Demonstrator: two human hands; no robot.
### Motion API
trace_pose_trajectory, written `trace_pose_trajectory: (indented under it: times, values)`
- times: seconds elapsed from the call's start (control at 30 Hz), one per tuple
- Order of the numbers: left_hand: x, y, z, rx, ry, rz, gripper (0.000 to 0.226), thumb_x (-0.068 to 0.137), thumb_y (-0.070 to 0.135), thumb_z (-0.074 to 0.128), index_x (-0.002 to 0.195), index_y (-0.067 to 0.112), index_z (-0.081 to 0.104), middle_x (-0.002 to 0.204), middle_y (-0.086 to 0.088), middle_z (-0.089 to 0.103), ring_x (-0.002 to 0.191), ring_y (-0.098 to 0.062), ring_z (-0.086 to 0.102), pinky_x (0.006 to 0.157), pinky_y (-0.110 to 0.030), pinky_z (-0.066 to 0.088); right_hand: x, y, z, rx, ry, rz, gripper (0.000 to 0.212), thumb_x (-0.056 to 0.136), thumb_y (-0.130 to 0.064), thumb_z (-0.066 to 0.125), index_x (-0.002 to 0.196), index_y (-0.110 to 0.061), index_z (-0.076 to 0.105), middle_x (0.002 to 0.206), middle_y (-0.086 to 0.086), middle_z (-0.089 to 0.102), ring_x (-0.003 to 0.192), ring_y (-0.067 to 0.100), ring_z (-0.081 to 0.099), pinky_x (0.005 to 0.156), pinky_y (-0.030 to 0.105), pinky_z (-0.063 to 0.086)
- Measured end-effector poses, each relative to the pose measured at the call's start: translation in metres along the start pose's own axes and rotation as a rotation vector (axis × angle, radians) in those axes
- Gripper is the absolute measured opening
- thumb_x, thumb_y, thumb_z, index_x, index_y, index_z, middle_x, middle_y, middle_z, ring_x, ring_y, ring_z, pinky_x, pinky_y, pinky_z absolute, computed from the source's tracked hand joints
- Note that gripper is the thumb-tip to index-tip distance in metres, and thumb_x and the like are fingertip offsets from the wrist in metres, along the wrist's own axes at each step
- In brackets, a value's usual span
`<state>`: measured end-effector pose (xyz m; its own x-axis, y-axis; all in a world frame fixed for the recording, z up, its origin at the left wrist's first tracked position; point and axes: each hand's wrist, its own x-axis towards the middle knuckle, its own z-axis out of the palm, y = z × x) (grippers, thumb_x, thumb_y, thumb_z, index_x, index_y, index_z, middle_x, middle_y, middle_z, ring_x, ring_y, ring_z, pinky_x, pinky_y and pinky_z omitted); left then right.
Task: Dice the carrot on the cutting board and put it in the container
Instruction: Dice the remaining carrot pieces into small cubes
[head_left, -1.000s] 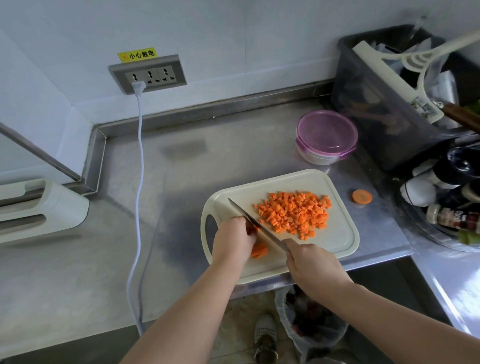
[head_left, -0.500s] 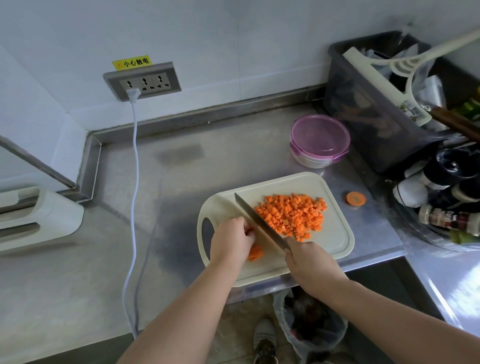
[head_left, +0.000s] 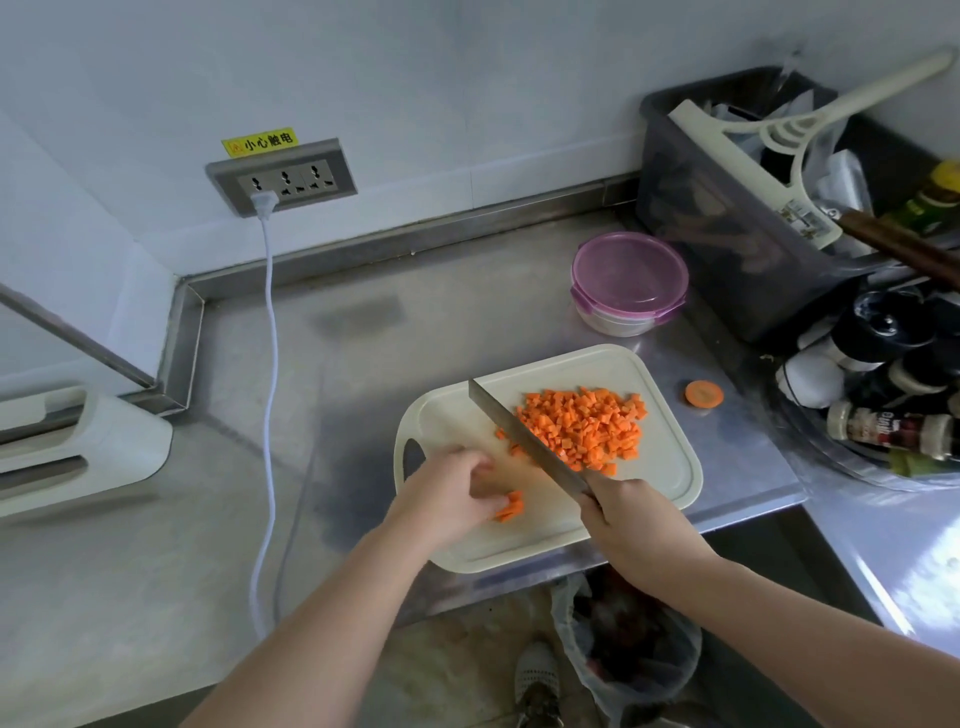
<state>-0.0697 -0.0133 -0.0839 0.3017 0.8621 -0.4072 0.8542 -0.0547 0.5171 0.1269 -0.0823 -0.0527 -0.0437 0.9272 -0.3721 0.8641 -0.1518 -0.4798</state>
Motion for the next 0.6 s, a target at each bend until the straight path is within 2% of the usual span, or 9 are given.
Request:
trace_pose_trajectory:
  times: [0.07, 0.17, 0.27, 0.4, 0.5, 0.6]
  values:
    - [-0.01, 0.005, 0.005, 0.218, -0.042, 0.044, 0.059, 0.077, 0.05, 0.069, 0.128, 0.026, 0.051, 0.126, 0.012, 0.047, 0.112, -0.013, 0.055, 0.092, -0.035, 0.049, -0.003, -0.002, 0.003, 0.003, -0.026, -0.004, 0.02, 0.102, -0.024, 0.034, 0.109, -0.016, 0.052, 0.068, -0.004, 0.047, 0.062, 0.019, 0.048, 0.062, 0.036, 0.043]
    - [-0.014, 0.013, 0.014, 0.353, 0.026, 0.1, 0.048, 0.083, 0.048, 0.062, 0.123, 0.025, 0.049, 0.122, 0.008, 0.045, 0.109, -0.018, 0.054, 0.082, -0.038, 0.051, -0.004, -0.003, 0.006, -0.001, -0.067, 0.005, 0.023, 0.102, -0.025, 0.033, 0.112, -0.018, 0.052, 0.072, -0.004, 0.052, 0.064, 0.018, 0.053, 0.064, 0.036, 0.047]
    - [-0.012, 0.015, 0.018, 0.323, 0.069, 0.105, 0.035, 0.088, 0.042, 0.058, 0.118, 0.025, 0.052, 0.121, 0.006, 0.048, 0.105, -0.02, 0.056, 0.079, -0.037, 0.052, -0.005, -0.003, 0.007, 0.0, -0.085, 0.02, 0.024, 0.102, -0.026, 0.032, 0.113, -0.019, 0.053, 0.072, -0.004, 0.053, 0.065, 0.018, 0.055, 0.064, 0.035, 0.048]
    - [-0.009, 0.015, 0.017, 0.267, 0.092, 0.048, 0.031, 0.09, 0.04, 0.057, 0.116, 0.024, 0.053, 0.121, 0.006, 0.052, 0.104, -0.019, 0.059, 0.08, -0.035, 0.051, -0.003, -0.003, 0.008, 0.007, -0.09, 0.036, 0.023, 0.102, -0.025, 0.032, 0.109, -0.019, 0.053, 0.075, -0.004, 0.053, 0.07, 0.018, 0.056, 0.065, 0.033, 0.048]
    - [-0.002, 0.014, 0.01, 0.222, 0.133, -0.02, 0.031, 0.091, 0.038, 0.055, 0.117, 0.022, 0.052, 0.121, 0.005, 0.054, 0.102, -0.02, 0.06, 0.079, -0.035, 0.052, 0.003, -0.007, 0.011, 0.009, -0.079, 0.033, 0.019, 0.102, -0.025, 0.032, 0.103, -0.021, 0.051, 0.073, -0.005, 0.051, 0.067, 0.016, 0.052, 0.059, 0.029, 0.042]
    - [0.004, 0.012, 0.004, 0.207, 0.149, -0.053, 0.031, 0.09, 0.036, 0.057, 0.117, 0.021, 0.052, 0.119, 0.003, 0.055, 0.103, -0.02, 0.06, 0.08, -0.037, 0.052, 0.009, -0.014, 0.013, -0.01, -0.081, 0.036, 0.023, 0.102, -0.025, 0.031, 0.107, -0.018, 0.052, 0.081, 0.0, 0.057, 0.076, 0.021, 0.057, 0.067, 0.035, 0.049]
